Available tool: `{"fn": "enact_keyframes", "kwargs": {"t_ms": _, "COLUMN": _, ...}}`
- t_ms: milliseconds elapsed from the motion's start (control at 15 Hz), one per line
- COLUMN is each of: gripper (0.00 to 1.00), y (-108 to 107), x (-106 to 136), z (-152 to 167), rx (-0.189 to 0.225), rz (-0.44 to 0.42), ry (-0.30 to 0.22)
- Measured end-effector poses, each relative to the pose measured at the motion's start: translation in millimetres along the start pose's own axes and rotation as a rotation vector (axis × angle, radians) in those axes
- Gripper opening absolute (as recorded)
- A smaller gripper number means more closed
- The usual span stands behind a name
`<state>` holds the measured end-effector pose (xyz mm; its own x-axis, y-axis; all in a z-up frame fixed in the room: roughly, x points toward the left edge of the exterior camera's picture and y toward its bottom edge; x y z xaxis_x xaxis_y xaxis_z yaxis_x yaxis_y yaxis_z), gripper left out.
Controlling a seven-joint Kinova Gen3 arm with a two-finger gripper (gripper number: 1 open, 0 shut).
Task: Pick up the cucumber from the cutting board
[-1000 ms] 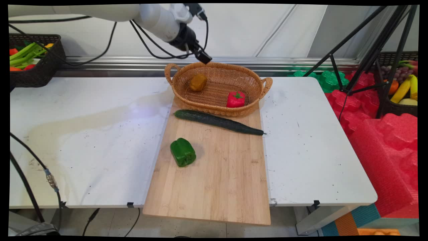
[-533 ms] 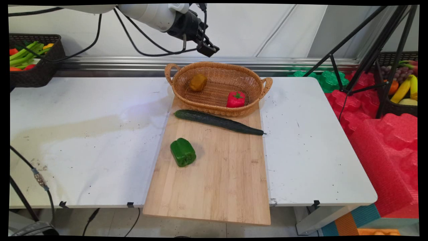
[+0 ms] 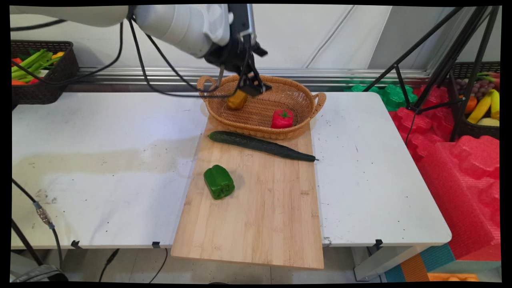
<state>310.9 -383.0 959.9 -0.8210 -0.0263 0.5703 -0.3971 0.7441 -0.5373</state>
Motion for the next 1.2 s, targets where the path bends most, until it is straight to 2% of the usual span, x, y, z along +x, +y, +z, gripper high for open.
{"fn": "enact_keyframes", "kwargs": {"t_ms": 400, "gripper": 1.0, "y": 44.3, "x": 18.1, "z": 20.9, "rx": -0.136, "rz": 0.142, "ry": -0.042}}
{"fn": "enact_keyframes", "kwargs": {"t_ms": 933, "gripper": 1.0, "y": 84.8, "x": 35.1, "z": 74.2, "rx": -0.275, "rz": 0.171, "ry": -0.118}}
{"fn": "enact_keyframes", "kwargs": {"t_ms": 1200, "gripper": 1.0, "y": 97.8, "x": 42.0, "z": 109.7, "rx": -0.324, "rz": 0.177, "ry": -0.156}}
